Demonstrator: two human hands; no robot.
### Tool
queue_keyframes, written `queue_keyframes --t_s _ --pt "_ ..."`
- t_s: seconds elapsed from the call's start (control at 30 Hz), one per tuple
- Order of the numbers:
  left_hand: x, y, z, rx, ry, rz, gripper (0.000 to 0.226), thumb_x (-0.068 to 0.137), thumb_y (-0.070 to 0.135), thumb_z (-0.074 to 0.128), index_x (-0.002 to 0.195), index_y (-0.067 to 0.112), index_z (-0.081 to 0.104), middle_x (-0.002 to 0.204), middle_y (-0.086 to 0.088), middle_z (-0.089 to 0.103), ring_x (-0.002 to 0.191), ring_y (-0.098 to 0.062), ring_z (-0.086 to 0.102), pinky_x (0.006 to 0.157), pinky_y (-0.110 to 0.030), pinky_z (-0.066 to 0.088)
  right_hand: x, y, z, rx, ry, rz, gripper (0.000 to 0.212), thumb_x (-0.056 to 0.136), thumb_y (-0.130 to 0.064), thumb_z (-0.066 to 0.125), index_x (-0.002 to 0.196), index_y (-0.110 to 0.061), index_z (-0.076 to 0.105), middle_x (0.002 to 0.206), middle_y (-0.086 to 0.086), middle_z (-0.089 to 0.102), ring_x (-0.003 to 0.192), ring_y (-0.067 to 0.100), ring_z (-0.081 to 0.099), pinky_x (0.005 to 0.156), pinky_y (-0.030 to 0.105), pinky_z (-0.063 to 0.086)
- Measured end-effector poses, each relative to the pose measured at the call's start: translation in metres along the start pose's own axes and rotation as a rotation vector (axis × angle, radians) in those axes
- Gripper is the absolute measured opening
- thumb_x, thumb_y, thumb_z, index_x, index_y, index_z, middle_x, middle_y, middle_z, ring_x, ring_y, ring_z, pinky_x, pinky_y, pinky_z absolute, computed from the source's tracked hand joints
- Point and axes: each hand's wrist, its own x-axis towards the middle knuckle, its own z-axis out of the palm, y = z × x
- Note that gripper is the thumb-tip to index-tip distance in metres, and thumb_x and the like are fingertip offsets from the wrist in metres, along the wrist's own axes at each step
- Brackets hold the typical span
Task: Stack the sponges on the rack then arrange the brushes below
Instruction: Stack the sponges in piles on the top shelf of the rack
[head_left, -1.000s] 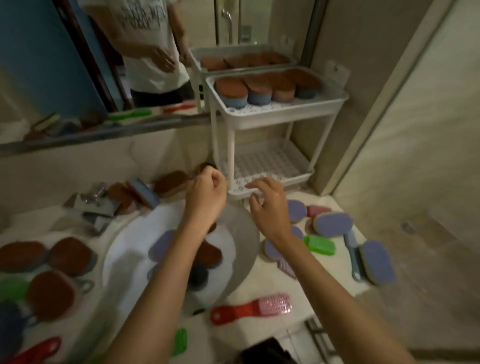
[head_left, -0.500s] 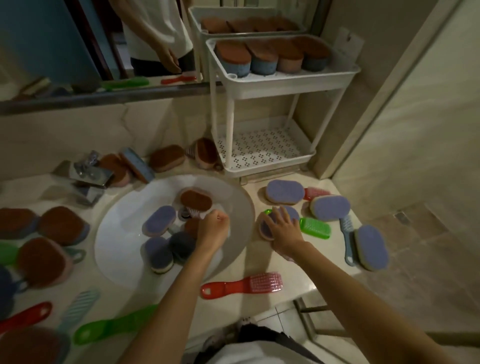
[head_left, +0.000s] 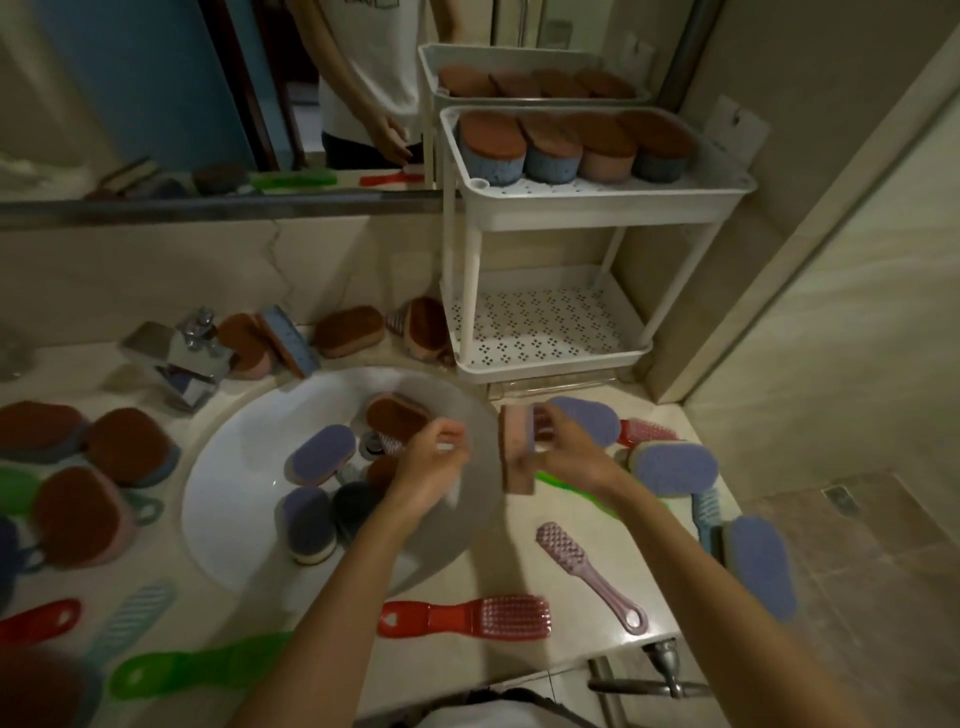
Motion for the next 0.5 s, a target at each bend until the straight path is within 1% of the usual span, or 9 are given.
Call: queue_keyframes --t_s 0.07,0.13,0.23,0.3,0.33,0.37,0.4,0.43,0.5 --pt "0.0 0.006 0.001 -0.098 -0.093 -0.061 0.028 0.092 0.021 0.054 0.12 0.021 0.051 0.113 0.004 0.054 0.105 -0.015 0.053 0.089 -0.036 0.05 -0.009 -0.012 -0.01 0.518 -0.16 0.045 0.056 0.08 0.013 0.054 0.129 -0.01 0.043 0.113 0.007 0.058 0.104 0.022 0.057 0.09 0.032 0.047" --pt "-0.003 0.011 -0.001 -0.242 -0.207 -0.159 0.034 0.092 0.031 0.053 0.123 0.021 0.049 0.114 0.002 0.057 0.103 -0.016 0.057 0.076 -0.032 0.053 -0.014 -0.015 -0.017 0.772 -0.284 0.052 0.054 0.079 0.023 0.039 0.119 -0.013 0.047 0.102 0.007 0.061 0.094 0.02 0.059 0.084 0.03 0.048" --pt "-0.001 0.01 0.0 -0.303 -0.28 -0.229 0.048 0.085 0.04 0.059 0.127 0.02 0.05 0.12 -0.005 0.06 0.108 -0.022 0.058 0.078 -0.036 0.053 -0.015 -0.016 -0.025 0.831 -0.38 0.044 0.056 0.078 0.026 0.029 0.115 -0.011 0.05 0.096 0.008 0.062 0.089 0.019 0.061 0.081 0.027 0.049" --pt "-0.001 0.013 0.001 -0.314 -0.236 -0.235 0.048 0.085 0.041 0.059 0.127 0.019 0.051 0.116 -0.003 0.063 0.108 -0.022 0.059 0.09 -0.042 0.051 -0.007 -0.01 -0.027 0.835 -0.369 0.046 0.058 0.077 0.023 0.033 0.123 -0.009 0.049 0.101 0.009 0.063 0.091 0.018 0.062 0.083 0.026 0.05" --pt "0.001 0.014 0.001 -0.337 -0.183 -0.25 0.052 0.085 0.042 0.059 0.13 0.017 0.049 0.117 -0.003 0.063 0.108 -0.022 0.058 0.096 -0.044 0.048 0.0 -0.007 -0.03 0.812 -0.309 0.054 0.061 0.077 0.022 0.035 0.129 -0.008 0.046 0.108 0.012 0.062 0.093 0.018 0.06 0.085 0.026 0.049" --pt "0.003 0.015 0.0 -0.353 -0.117 -0.274 0.057 0.084 0.043 0.06 0.133 0.016 0.047 0.121 -0.004 0.061 0.11 -0.023 0.057 0.099 -0.045 0.046 0.007 0.0 -0.032 0.721 -0.203 0.062 0.061 0.08 0.021 0.038 0.133 -0.009 0.043 0.116 0.015 0.06 0.094 0.017 0.059 0.083 0.025 0.049" --pt "0.004 0.017 -0.002 -0.355 -0.052 -0.29 0.061 0.084 0.044 0.06 0.135 0.015 0.044 0.124 -0.005 0.059 0.111 -0.025 0.056 0.098 -0.043 0.046 0.016 0.009 -0.036 0.518 -0.048 0.063 0.059 0.083 0.017 0.043 0.136 -0.009 0.041 0.124 0.017 0.057 0.095 0.017 0.058 0.082 0.023 0.049" --pt "0.004 0.019 -0.005 -0.347 0.004 -0.288 0.061 0.085 0.043 0.06 0.136 0.015 0.043 0.124 -0.005 0.058 0.11 -0.025 0.055 0.096 -0.042 0.047 0.025 0.019 -0.04 0.212 0.104 0.056 0.056 0.086 0.009 0.049 0.138 -0.009 0.04 0.132 0.018 0.052 0.103 0.02 0.057 0.086 0.024 0.049" --pt "0.006 0.022 -0.007 -0.306 0.079 -0.255 0.056 0.087 0.041 0.059 0.134 0.015 0.045 0.12 -0.004 0.058 0.104 -0.023 0.055 0.091 -0.04 0.048 0.044 0.042 -0.046 -0.351 0.212 0.033 0.061 0.088 -0.009 0.057 0.143 -0.009 0.031 0.146 0.017 0.038 0.129 0.031 0.04 0.106 0.035 0.037"
